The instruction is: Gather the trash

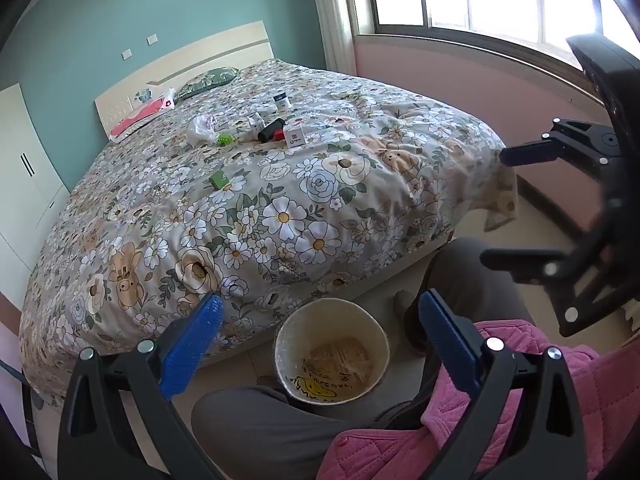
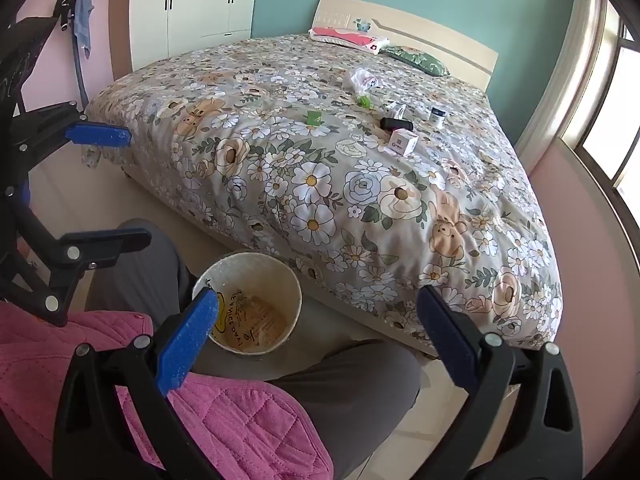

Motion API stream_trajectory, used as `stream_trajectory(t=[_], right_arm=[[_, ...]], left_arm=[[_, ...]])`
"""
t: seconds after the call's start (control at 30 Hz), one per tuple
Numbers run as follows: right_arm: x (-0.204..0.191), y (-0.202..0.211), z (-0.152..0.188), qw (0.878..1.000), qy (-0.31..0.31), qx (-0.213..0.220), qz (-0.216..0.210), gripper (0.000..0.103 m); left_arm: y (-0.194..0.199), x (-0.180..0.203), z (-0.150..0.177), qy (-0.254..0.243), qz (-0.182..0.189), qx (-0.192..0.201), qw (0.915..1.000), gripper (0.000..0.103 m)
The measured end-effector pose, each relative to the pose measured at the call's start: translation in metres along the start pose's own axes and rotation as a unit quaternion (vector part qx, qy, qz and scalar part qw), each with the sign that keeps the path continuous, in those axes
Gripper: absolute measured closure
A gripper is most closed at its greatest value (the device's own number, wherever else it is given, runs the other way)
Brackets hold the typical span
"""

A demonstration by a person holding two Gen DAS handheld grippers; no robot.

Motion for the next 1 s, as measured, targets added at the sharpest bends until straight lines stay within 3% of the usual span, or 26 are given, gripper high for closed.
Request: stream_trajectory(t=[1.0], right_arm=[[-0.0005, 0.0002, 0.0007, 1.0, 0.001, 0.003, 0.003, 0.006]], left_arm=[[0.0019, -0.0007, -0.0024, 0.012, 0.004, -0.001, 0.9999, 0.003]])
Point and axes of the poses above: each gripper's, at about its wrist camera, not at the fingertips, and y roughly against the way its jaws point, x to its right, z to its underside, the point moved 6 cm from there along -y, roughly the way its jaws point
